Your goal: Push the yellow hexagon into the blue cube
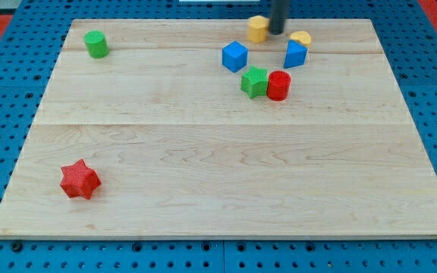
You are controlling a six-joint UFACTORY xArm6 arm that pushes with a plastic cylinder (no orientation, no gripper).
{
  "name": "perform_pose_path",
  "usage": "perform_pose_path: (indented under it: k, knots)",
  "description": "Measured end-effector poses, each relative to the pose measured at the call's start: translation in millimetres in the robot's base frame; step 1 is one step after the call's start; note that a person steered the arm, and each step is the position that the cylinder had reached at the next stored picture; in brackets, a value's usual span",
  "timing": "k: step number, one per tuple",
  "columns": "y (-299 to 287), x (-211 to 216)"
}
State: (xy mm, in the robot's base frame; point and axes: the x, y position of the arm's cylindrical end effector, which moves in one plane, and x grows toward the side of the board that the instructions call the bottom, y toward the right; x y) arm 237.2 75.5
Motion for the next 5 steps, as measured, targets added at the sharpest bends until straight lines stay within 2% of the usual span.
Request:
perform_pose_path:
  k: [1,3,4,5]
  knots:
    - [-26.6,42.4]
    - [38.9,9.4]
    - [3.1,-41.8]
    - [-25.9,-43.0]
